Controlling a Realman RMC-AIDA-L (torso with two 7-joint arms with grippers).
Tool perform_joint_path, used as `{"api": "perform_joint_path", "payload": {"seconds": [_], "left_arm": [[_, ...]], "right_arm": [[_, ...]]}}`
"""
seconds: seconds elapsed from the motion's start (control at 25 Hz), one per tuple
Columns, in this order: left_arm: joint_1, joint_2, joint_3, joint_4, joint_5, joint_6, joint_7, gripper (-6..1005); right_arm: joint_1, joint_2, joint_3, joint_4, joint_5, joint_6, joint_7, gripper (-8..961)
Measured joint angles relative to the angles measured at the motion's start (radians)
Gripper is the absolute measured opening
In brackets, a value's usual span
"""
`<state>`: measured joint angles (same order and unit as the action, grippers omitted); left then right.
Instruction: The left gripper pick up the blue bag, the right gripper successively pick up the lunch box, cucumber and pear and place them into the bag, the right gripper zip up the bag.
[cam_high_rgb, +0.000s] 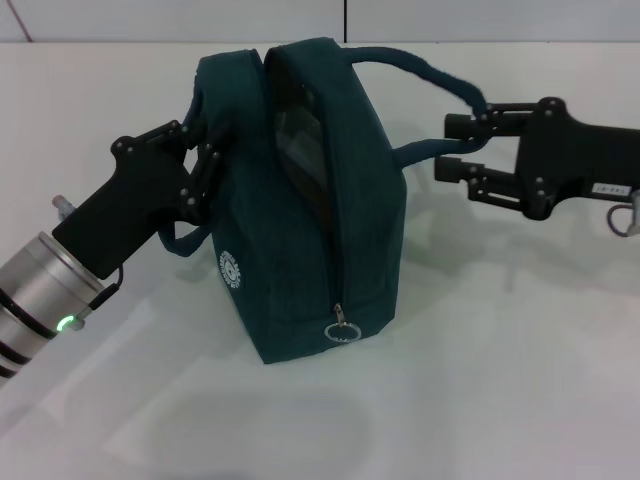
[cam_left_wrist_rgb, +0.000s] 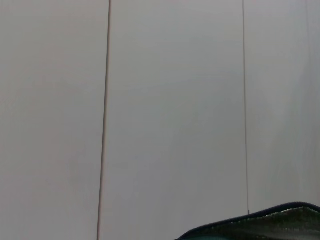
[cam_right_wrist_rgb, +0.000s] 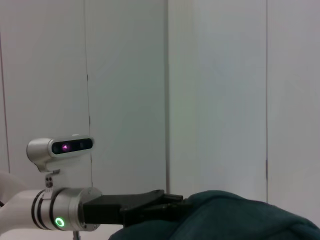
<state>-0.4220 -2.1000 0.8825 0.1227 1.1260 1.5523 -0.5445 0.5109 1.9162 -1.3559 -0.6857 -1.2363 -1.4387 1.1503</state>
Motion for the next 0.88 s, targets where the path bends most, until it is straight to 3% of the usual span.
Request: {"api": "perform_joint_path", "payload": {"seconds": [0.2,0.64,0.76,0.84,0.88], "left_arm": [[-0.001,0.0,-0.001,-0.009,0.0,0.0,0.0,157],[-0.003,0.0,-0.002,-0.012,0.0,0.0,0.0,156],[-0.008,0.0,-0.002,-0.012,0.0,0.0,0.0,156],[-0.009,0.0,-0.002,-0.012,-0.002,0.0,0.0,156],[-0.009,0.0,-0.002,-0.012,-0.002,0.0,0.0,156]], "right_arm": [[-0.015,-0.002,0.098,-0.018,-0.049,-0.091,-0.002,430],[-0.007,-0.025,0.137,-0.034,-0.168,-0.251,-0.012,426],[-0.006,-0.015,0.136,-0.04,-0.218,-0.261,-0.017,425],[0.005,0.029,0.14,-0.042,-0.329,-0.239,-0.016,423],[0.005,0.035,0.141,-0.041,-0.342,-0.234,-0.016,420]]}}
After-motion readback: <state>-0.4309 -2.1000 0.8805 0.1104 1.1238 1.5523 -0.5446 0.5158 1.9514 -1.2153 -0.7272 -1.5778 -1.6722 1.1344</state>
